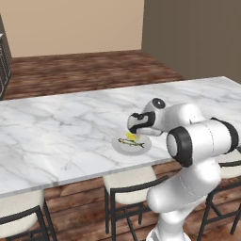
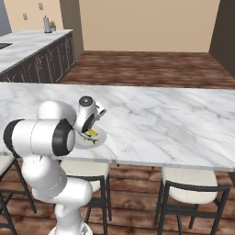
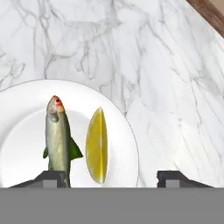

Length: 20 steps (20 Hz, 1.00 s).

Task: Take the lemon wedge from the fridge and place it on the plate with fish on the dining counter.

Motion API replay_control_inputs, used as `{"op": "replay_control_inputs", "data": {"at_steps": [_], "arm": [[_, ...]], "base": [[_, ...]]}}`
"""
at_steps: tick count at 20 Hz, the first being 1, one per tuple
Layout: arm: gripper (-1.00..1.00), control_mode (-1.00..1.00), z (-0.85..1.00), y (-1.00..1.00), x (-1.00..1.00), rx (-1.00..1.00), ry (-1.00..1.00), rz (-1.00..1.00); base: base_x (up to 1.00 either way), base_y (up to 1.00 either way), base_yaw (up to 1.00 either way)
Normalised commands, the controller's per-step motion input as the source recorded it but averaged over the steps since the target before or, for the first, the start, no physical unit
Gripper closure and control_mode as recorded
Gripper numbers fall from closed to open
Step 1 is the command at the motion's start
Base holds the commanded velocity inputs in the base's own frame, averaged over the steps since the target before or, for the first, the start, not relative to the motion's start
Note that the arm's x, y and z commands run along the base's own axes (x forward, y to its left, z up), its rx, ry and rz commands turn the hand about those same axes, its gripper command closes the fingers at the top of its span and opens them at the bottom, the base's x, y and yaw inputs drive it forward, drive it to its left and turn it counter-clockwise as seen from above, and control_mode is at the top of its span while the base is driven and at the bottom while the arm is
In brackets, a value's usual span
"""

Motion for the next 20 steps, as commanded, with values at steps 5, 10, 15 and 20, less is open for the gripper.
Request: {"op": "replay_control_inputs", "data": {"at_steps": [5,10,15,20], "arm": [[-1.0,-1.0,1.0,0.0,-0.48,0.0,-0.21,0.0],[-1.0,-1.0,1.0,0.0,-0.88,0.0,-0.19,0.0],[-1.0,-1.0,0.93,0.0,-1.0,0.0,-0.32,0.0],[-1.0,-1.0,0.82,0.01,-1.0,-0.03,-0.39,0.0]], "base": [[0.0,0.0,0.0],[0.0,0.0,0.0],[0.0,0.0,0.0],[0.0,0.0,0.0]]}}
